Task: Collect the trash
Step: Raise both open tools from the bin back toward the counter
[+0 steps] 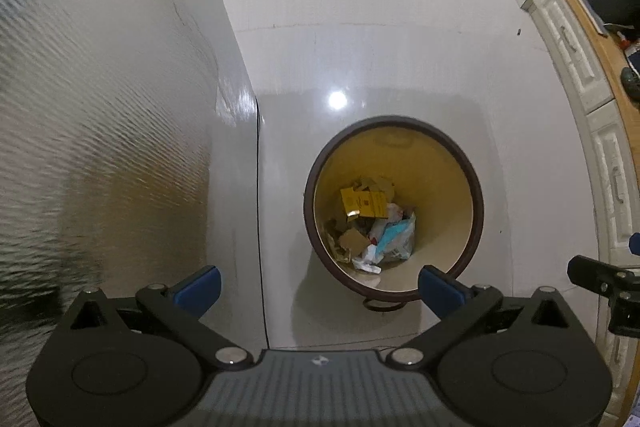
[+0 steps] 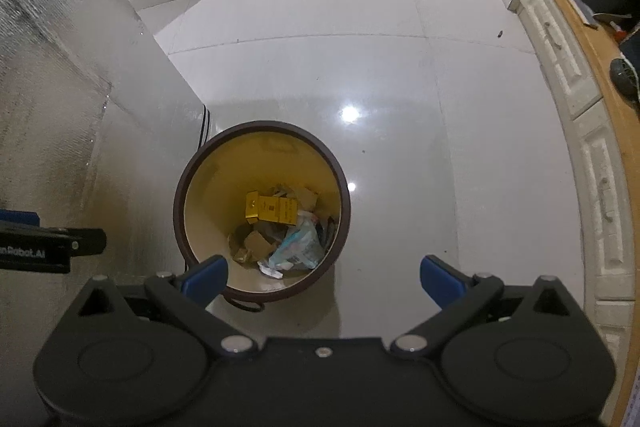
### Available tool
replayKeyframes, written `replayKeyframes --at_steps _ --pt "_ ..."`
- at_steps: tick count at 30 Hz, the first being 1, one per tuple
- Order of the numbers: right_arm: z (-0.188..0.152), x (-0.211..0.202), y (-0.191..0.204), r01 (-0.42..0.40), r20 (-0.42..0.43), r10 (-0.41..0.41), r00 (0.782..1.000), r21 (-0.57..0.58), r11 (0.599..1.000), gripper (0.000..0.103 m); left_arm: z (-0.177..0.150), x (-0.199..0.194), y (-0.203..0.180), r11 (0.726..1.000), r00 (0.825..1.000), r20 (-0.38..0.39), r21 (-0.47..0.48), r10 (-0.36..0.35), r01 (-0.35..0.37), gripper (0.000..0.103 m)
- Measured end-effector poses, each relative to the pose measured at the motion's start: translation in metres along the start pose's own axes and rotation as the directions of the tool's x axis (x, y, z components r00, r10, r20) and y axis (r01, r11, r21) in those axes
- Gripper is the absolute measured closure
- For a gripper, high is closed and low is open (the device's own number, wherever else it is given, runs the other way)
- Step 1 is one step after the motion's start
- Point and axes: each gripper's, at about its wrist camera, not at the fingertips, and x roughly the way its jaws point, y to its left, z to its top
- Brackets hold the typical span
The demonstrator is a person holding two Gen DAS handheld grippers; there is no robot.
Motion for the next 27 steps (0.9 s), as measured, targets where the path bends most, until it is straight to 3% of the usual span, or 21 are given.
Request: replayKeyframes --at_steps 7,15,21,27 --pt "-0.003 -0.04 -0.007 0.037 0.064 -0.038 0.997 0.003 0.999 0.0 -0.002 -0.044 -0.002 1.0 0.995 0.098 -0.001 -0.022 0.023 0.0" --pt "-0.003 -0.09 -0.021 0.06 0.191 -0.063 0.98 0.023 0.998 0.0 -0.003 -0.1 -0.013 0.999 0.969 0.243 0.032 -0.05 0.043 0.0" --pt "-0.002 -0.135 -0.028 0.06 0.32 -0.068 0.945 0.033 0.998 0.0 -0.003 -0.142 -0.019 0.997 0.93 0.362 0.055 -0.064 0.047 0.0" --pt "-0.003 -0.179 -0.027 0.039 0.451 -0.053 0.891 0.041 0.998 0.0 -0.01 -0.192 -0.02 0.995 0.866 0.492 0.07 -0.093 0.067 0.0"
